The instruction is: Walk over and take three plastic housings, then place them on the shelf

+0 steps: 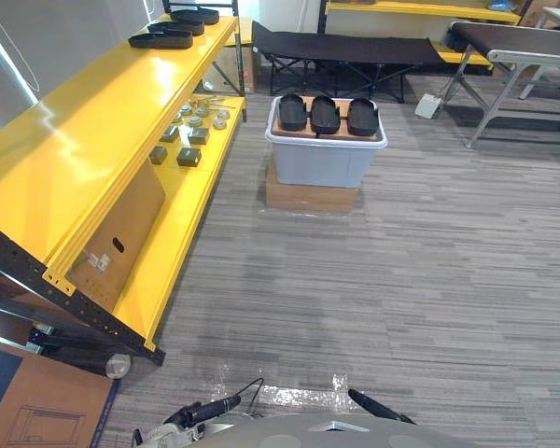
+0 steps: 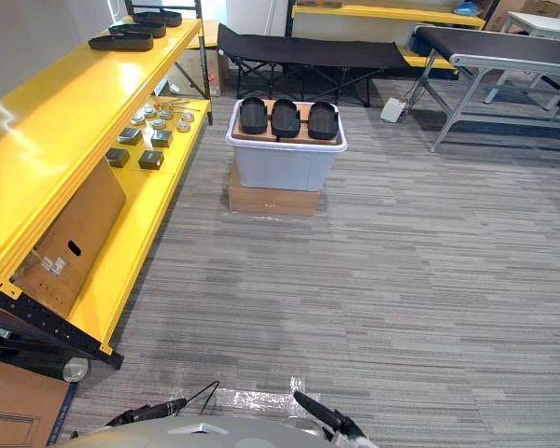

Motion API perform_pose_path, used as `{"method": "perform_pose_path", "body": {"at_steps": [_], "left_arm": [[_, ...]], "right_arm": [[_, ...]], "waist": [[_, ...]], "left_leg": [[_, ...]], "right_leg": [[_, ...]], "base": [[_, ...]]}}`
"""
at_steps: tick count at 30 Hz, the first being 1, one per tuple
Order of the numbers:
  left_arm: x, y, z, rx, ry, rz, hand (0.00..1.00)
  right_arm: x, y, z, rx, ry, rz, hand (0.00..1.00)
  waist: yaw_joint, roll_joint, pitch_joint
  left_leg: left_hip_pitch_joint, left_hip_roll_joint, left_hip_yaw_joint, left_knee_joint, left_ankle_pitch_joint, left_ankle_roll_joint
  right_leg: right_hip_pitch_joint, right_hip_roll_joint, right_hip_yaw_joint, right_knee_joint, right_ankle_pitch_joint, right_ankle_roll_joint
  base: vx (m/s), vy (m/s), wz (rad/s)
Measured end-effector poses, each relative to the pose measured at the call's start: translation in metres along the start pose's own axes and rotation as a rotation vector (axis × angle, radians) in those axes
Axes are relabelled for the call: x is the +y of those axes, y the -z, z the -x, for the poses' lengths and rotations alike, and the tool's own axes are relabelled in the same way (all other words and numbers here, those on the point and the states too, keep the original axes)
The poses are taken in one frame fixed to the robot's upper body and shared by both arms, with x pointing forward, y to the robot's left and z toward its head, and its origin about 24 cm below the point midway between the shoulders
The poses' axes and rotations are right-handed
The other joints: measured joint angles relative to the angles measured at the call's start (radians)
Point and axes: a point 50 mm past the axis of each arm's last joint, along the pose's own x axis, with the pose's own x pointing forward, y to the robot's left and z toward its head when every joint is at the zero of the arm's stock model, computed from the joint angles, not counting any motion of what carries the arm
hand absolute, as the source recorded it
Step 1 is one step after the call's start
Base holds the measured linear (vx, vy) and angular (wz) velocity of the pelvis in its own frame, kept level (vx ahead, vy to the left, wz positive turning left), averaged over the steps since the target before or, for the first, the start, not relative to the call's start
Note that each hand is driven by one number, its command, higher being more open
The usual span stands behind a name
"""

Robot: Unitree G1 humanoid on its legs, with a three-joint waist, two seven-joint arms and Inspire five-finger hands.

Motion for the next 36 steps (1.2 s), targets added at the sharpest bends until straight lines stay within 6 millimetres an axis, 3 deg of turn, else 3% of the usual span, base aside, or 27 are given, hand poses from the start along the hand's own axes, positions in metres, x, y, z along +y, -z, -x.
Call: {"method": "perform_pose_path", "body": {"at_steps": [2,5,8,13,28,31,33,35,36], "left_arm": [[-0.017,-0.022,0.001,-0.091,0.072,-0.036,1.0],[-0.04,-0.038,0.001,-0.164,0.158,-0.043,1.0],[-0.057,-0.043,0.001,-0.182,0.222,-0.018,1.0],[-0.06,-0.042,0.002,-0.189,0.217,0.01,1.0],[-0.046,-0.036,0.01,-0.31,0.088,0.021,1.0],[-0.048,-0.041,0.013,-0.339,0.092,-0.029,1.0],[-0.055,-0.053,0.018,-0.397,0.119,-0.145,1.0],[-0.062,-0.061,0.019,-0.42,0.138,-0.21,1.0],[-0.064,-0.063,0.019,-0.421,0.147,-0.264,1.0]], "right_arm": [[0.026,-0.031,-0.003,-0.128,-0.085,0.091,1.0],[0.052,-0.06,-0.003,-0.239,-0.163,0.139,1.0],[0.064,-0.074,-0.002,-0.285,-0.197,0.159,1.0],[0.062,-0.067,-0.002,-0.263,-0.189,0.164,1.0],[0.054,-0.037,0.0,-0.244,-0.118,0.106,1.0],[0.056,-0.043,0.002,-0.275,-0.102,0.098,1.0],[0.059,-0.054,0.005,-0.332,-0.101,0.075,1.0],[0.063,-0.059,0.005,-0.351,-0.107,0.02,1.0],[0.061,-0.054,0.005,-0.339,-0.101,0.013,1.0]], "waist": [[-0.002,0.002,0.001],[0.0,0.002,0.001],[-0.003,0.001,0.001],[-0.025,0.003,0.004],[-0.023,-0.01,0.009],[-0.021,-0.015,0.011],[-0.021,-0.036,0.033],[-0.025,-0.048,0.071],[-0.029,-0.045,0.091]], "left_leg": [[-0.014,0.0,0.002,0.0,0.008,0.0],[-0.017,-0.002,0.002,0.0,0.01,0.001],[-0.021,-0.002,0.007,0.0,0.01,0.0],[-0.024,-0.001,0.009,0.0,0.008,-0.002],[-0.024,-0.001,0.025,0.0,0.006,-0.007],[-0.062,-0.007,0.038,0.001,0.0,0.005],[-0.097,-0.025,0.049,0.007,-0.009,0.022],[-0.104,-0.019,0.058,0.057,-0.033,0.046],[-0.101,-0.01,0.057,0.1,-0.064,0.049]], "right_leg": [[-0.017,0.0,0.0,-0.002,0.007,0.002],[-0.016,0.001,0.0,-0.02,0.016,0.002],[-0.016,0.004,0.0,-0.036,0.025,0.0],[-0.014,0.005,0.001,-0.038,0.026,-0.001],[-0.031,0.001,0.017,-0.024,0.026,0.001],[-0.123,-0.019,0.033,0.084,-0.021,0.006],[-0.271,-0.071,0.052,0.313,-0.068,0.001],[-0.381,-0.107,0.055,0.521,-0.07,0.007],[-0.383,-0.101,0.052,0.53,-0.081,-0.006]], "base": [[-0.05,0.013,0.0],[-0.05,0.015,0.01],[-0.02,0.016,-0.05],[0.02,0.0,-0.01],[-0.03,0.008,-0.02],[-0.04,0.049,-0.13],[-0.01,0.065,-0.18],[0.0,0.069,-0.19],[0.03,0.043,-0.09]]}}
